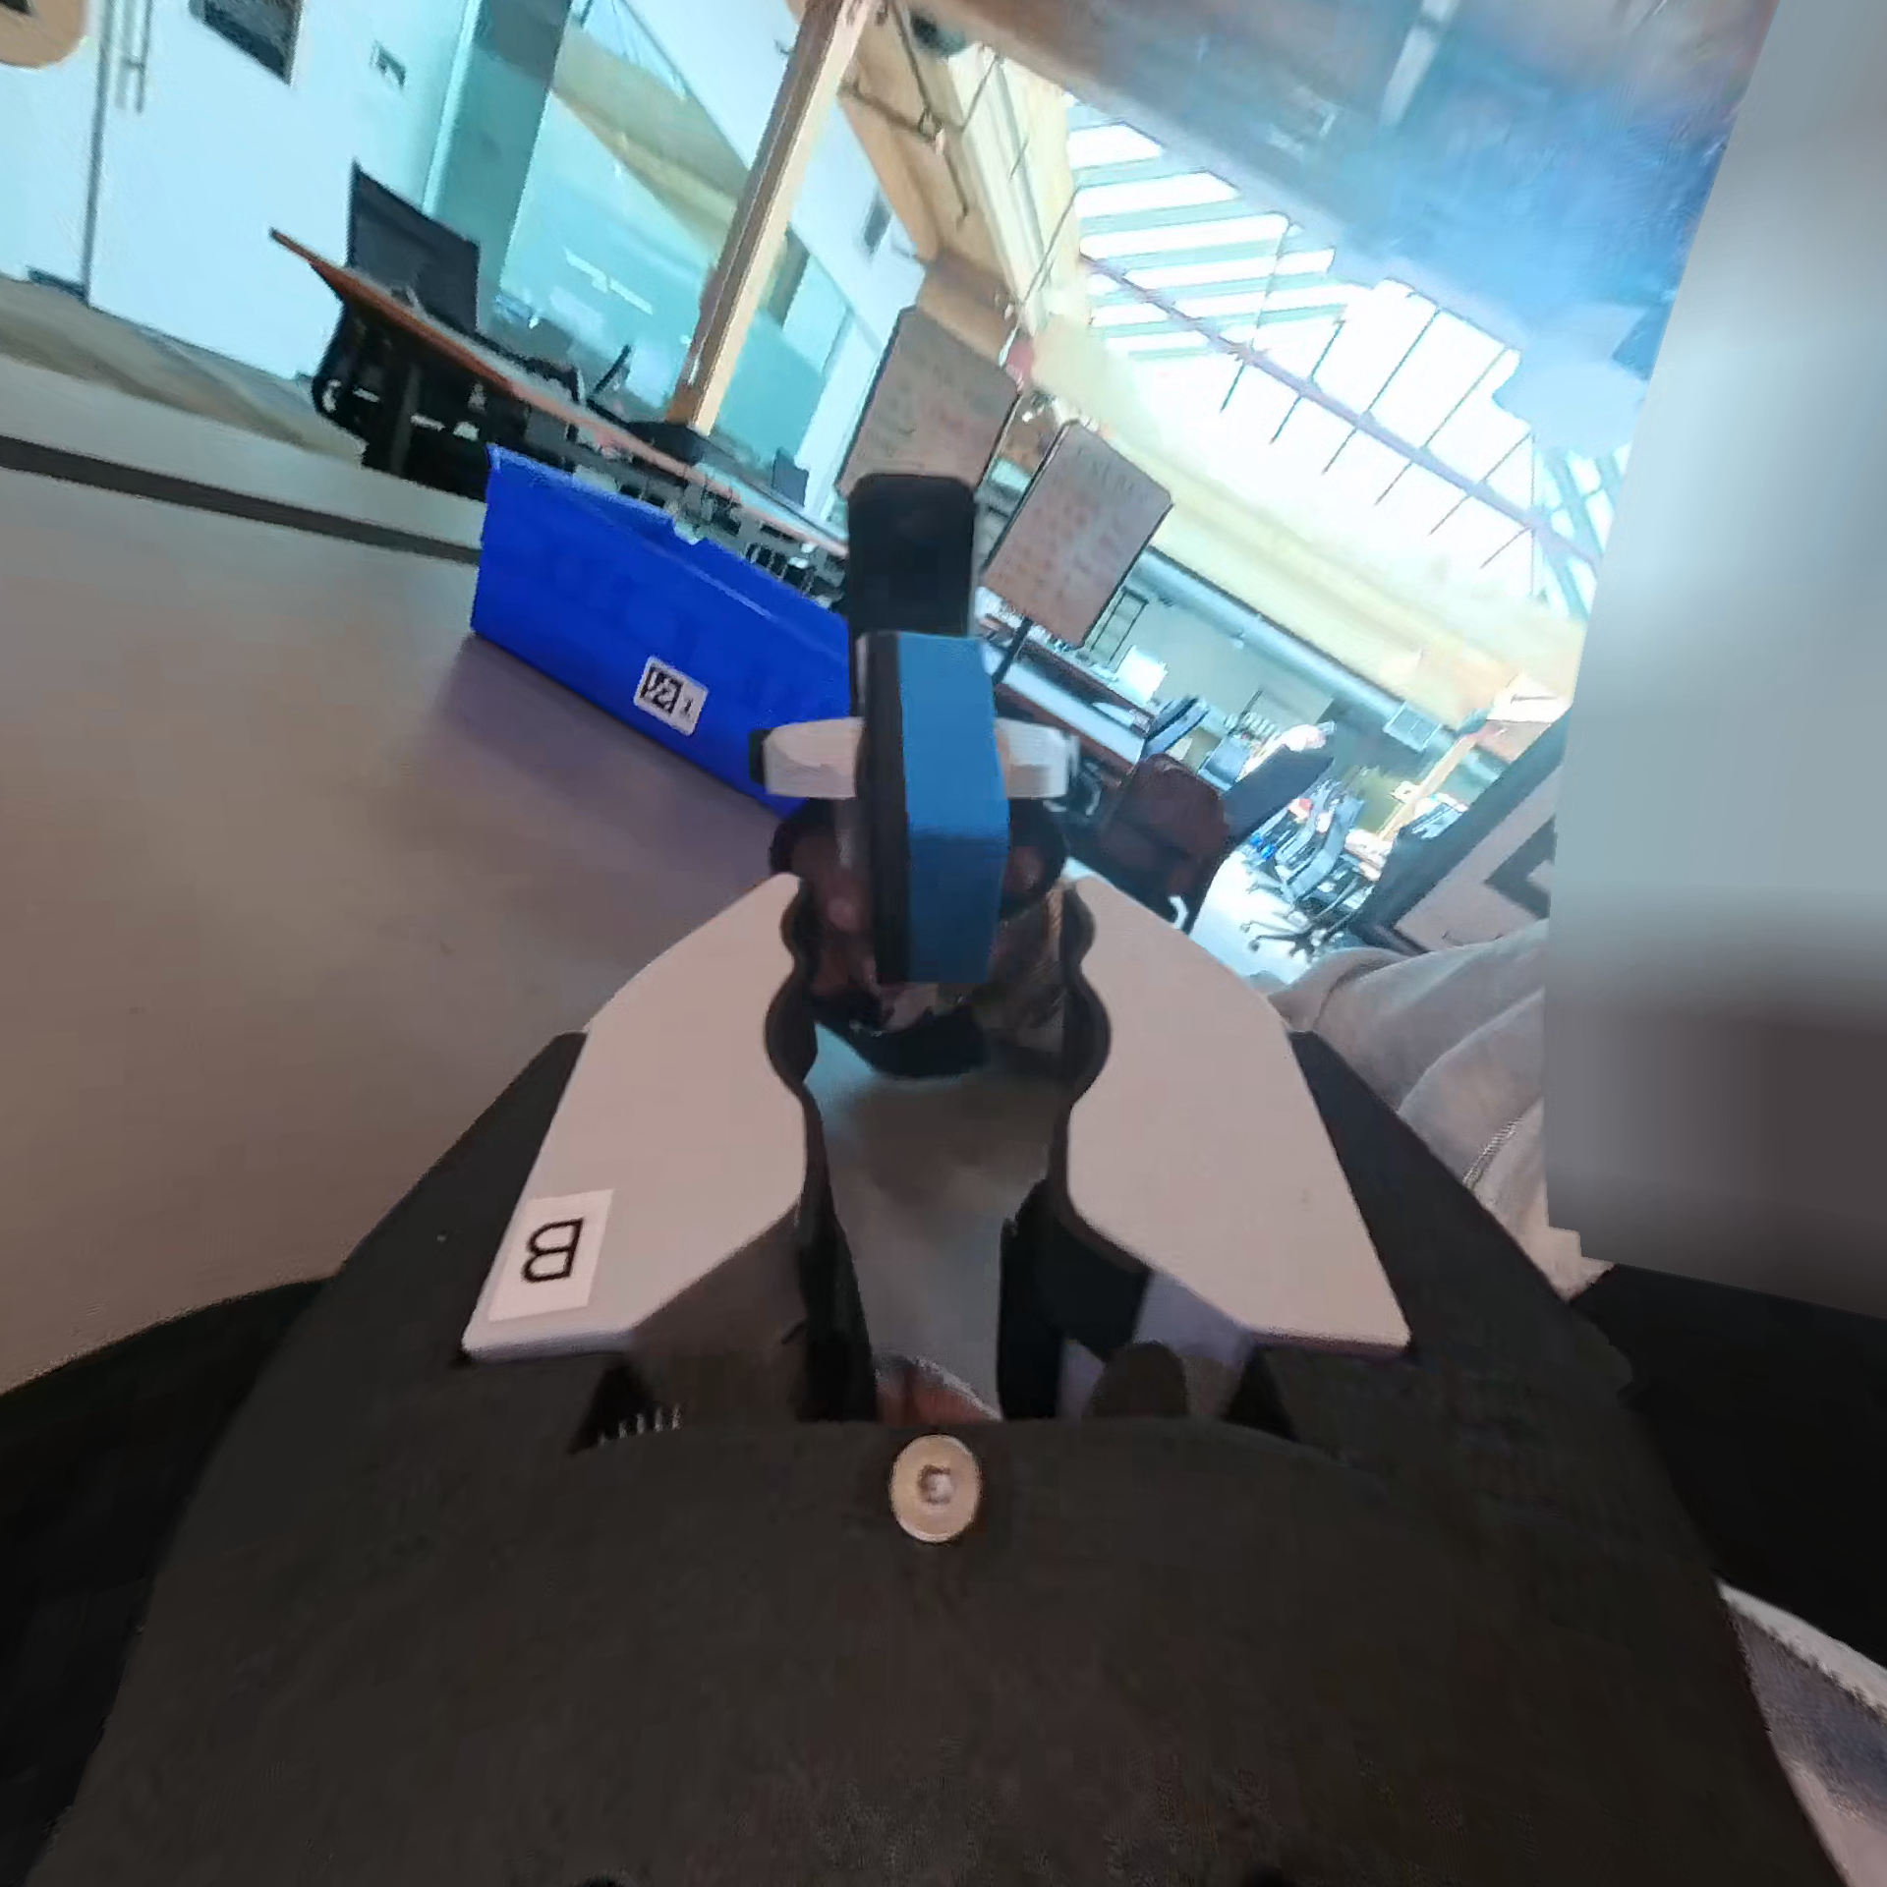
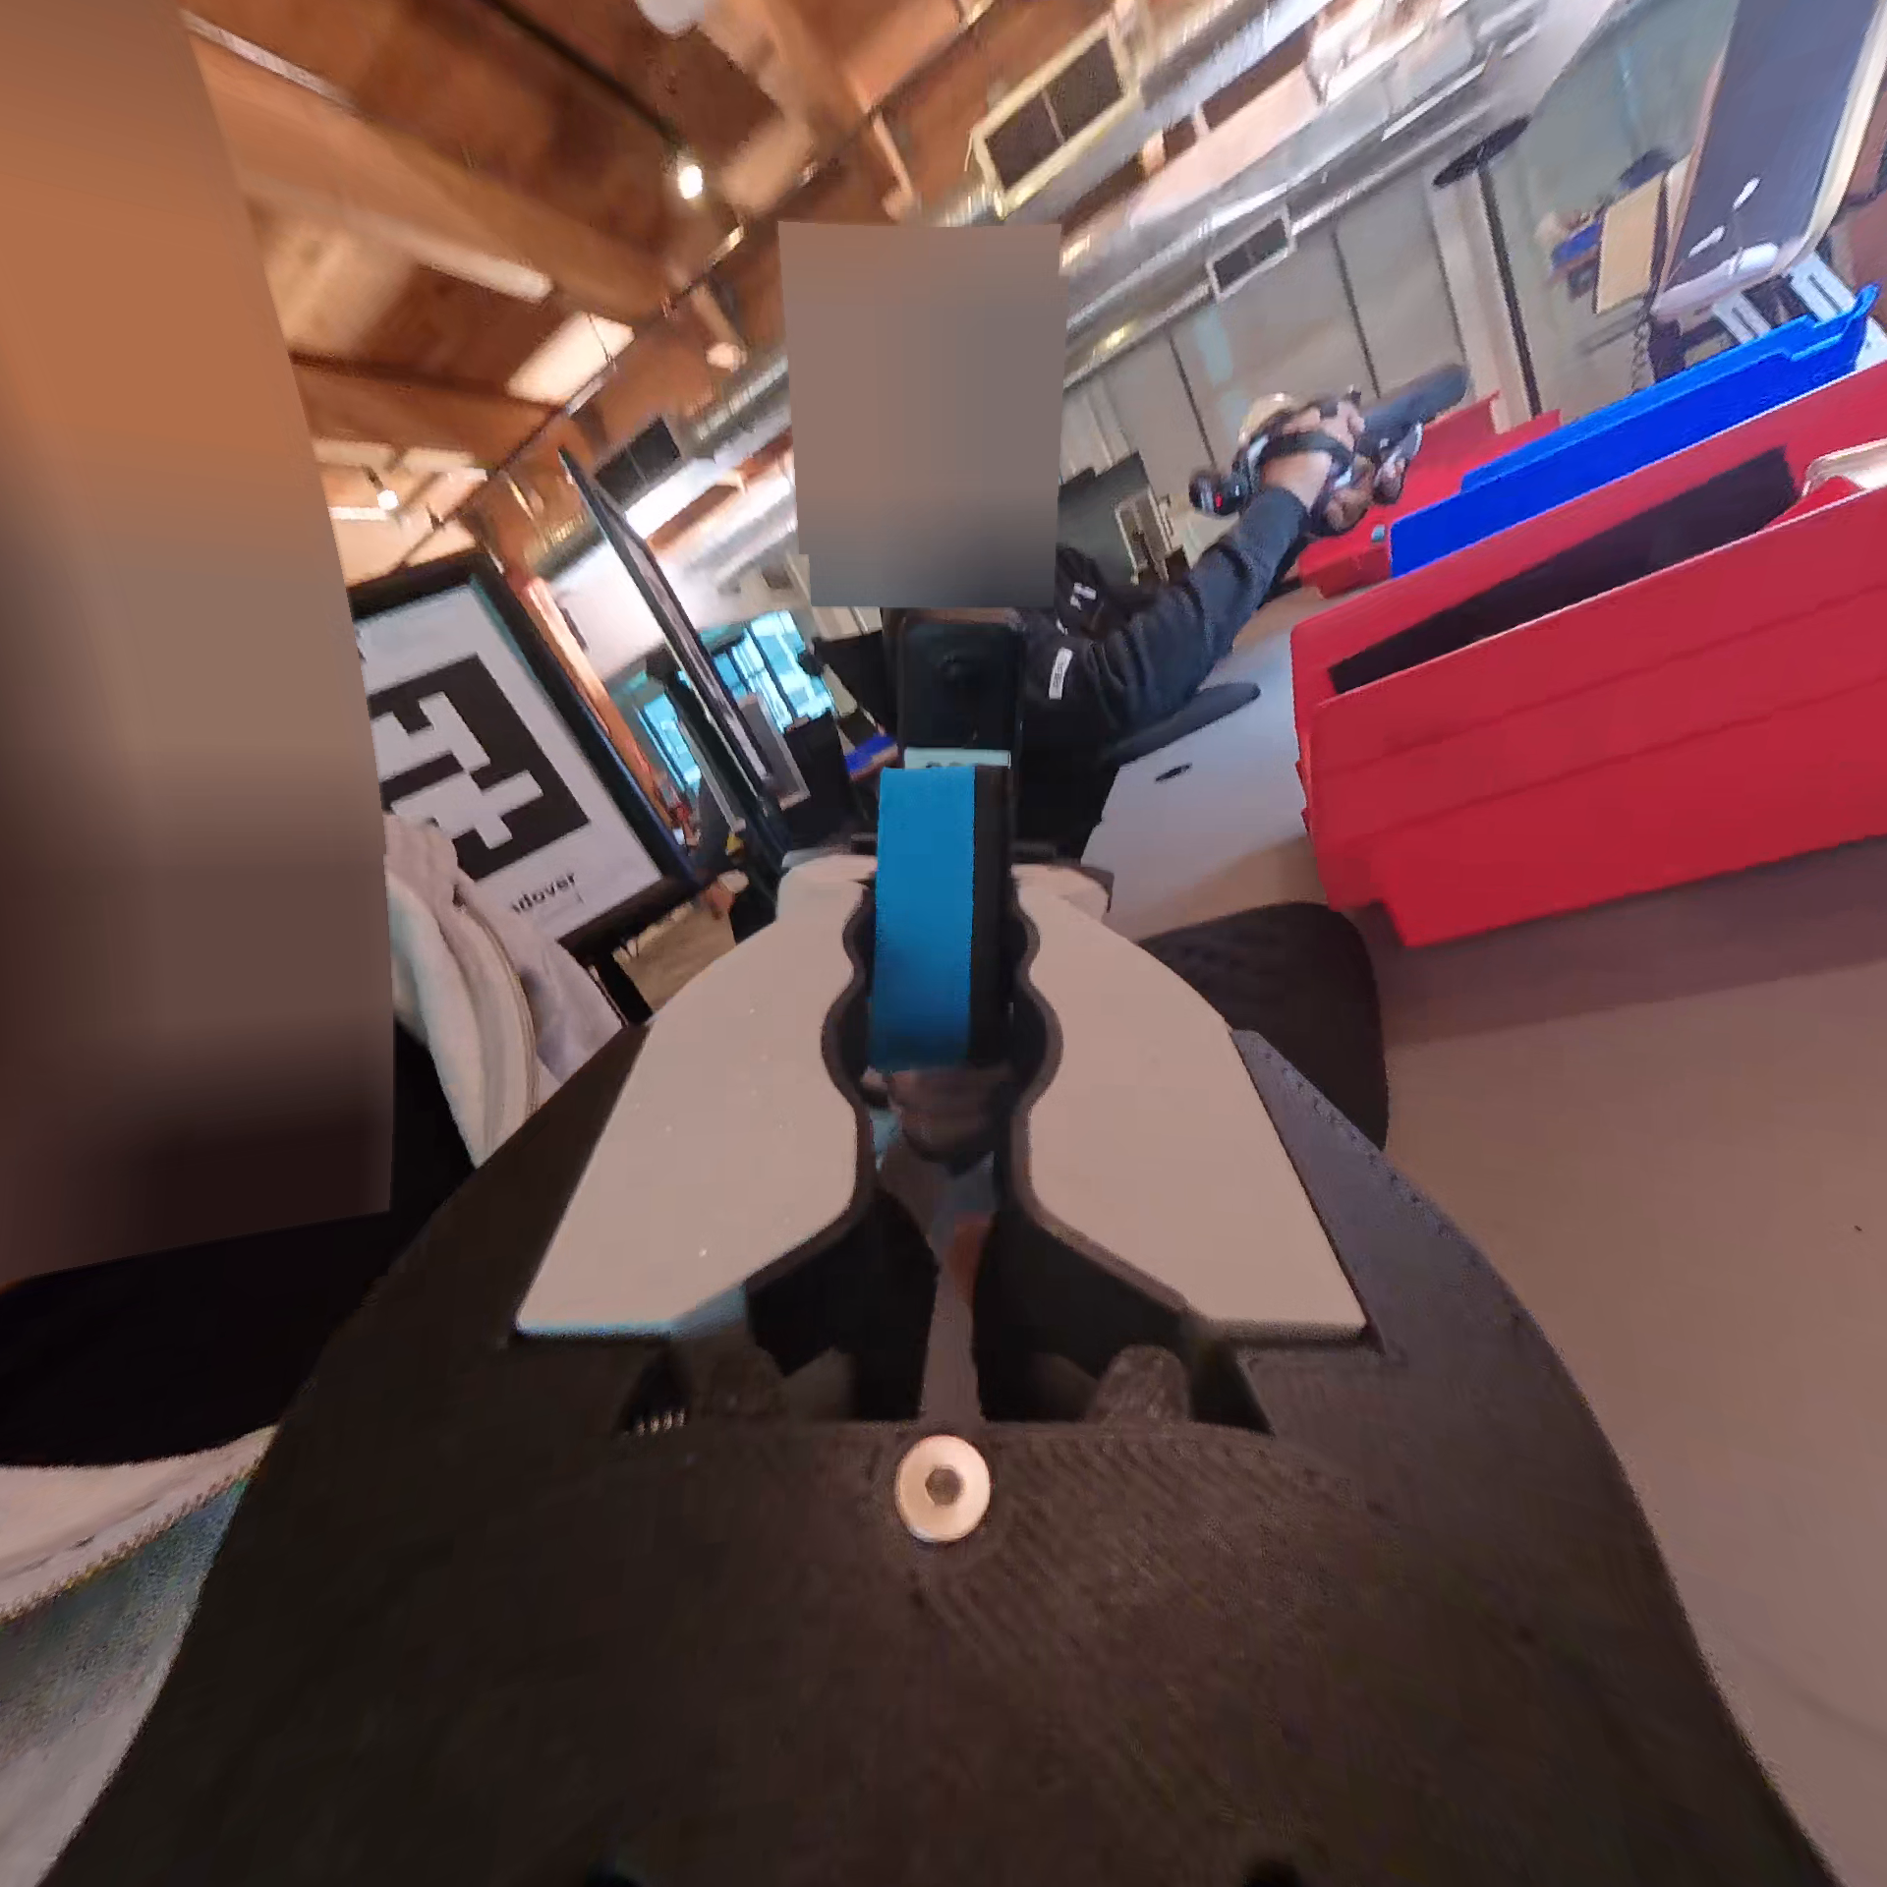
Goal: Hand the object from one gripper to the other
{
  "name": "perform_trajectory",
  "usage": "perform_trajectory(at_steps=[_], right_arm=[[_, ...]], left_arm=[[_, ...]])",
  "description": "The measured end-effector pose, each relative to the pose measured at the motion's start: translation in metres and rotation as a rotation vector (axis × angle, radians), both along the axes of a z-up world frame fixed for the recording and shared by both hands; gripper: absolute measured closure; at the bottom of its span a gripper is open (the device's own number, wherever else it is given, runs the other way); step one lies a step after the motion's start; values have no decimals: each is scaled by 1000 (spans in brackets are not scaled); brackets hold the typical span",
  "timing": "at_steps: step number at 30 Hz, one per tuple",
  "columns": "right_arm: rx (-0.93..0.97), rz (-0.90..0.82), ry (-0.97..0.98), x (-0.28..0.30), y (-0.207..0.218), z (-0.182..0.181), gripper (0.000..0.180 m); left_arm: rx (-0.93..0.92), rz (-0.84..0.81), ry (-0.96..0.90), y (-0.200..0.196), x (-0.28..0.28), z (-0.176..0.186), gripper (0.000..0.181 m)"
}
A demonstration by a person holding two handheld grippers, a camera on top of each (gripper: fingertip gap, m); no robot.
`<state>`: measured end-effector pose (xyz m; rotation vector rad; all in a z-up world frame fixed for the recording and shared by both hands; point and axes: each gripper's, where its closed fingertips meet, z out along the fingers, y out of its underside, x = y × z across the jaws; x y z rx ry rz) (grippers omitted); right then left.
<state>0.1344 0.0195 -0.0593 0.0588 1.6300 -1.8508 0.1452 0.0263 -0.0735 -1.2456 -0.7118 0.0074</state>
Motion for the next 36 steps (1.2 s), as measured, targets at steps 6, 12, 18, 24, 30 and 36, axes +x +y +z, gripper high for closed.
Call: perform_trajectory(at_steps=[6, 12, 18, 24, 30, 36], right_arm=[[14, 24, 30, 6, -1, -3, 152], [140, 103, 104, 18, 1, -17, 157], [-42, -19, -12, -2, 3, 8, 157], [-108, -47, -27, -5, 3, 13, 150], [124, 71, 172, 18, 1, -15, 156], [-8, -5, 80, 7, 1, 2, 157]], left_arm=[[-57, -20, 12, 2, 5, -3, 158], [-230, -109, -34, 2, 17, -23, 158], [-52, -27, -20, 4, 3, -7, 134], [-81, -31, 7, 4, 6, -6, 159], [-304, -122, -41, 2, 21, -31, 158], [-100, 4, 17, -2, 3, -7, 136]])
